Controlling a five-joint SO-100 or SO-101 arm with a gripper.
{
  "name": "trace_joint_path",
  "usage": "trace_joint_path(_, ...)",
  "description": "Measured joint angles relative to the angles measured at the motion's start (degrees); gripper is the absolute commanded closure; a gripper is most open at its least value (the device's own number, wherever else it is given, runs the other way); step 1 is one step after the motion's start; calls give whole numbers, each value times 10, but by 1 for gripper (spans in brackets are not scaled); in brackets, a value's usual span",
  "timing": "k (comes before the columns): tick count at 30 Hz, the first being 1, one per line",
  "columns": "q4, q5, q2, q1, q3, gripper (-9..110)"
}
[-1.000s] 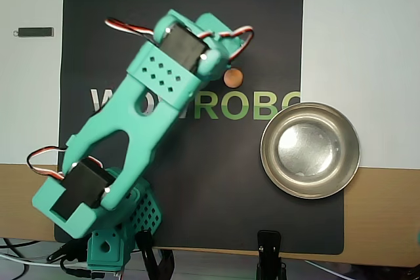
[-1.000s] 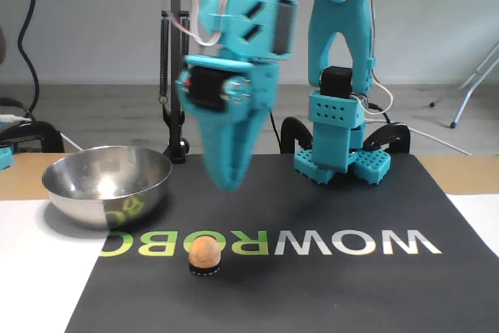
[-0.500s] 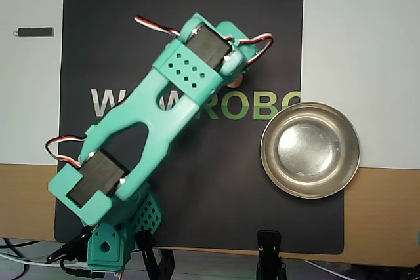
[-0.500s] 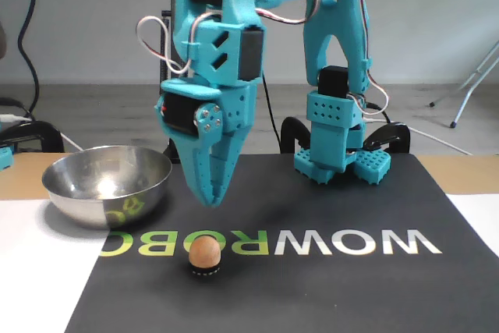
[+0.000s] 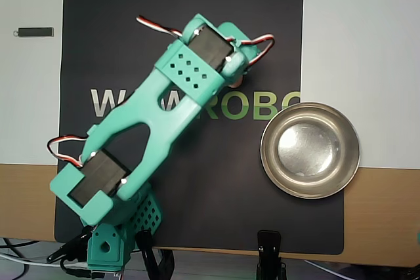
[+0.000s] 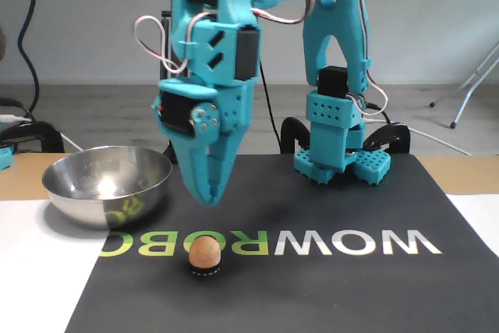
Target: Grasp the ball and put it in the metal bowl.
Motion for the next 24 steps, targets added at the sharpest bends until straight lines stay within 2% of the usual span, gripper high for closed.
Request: trace_joint_path(24,0,0,-43,4,0,101)
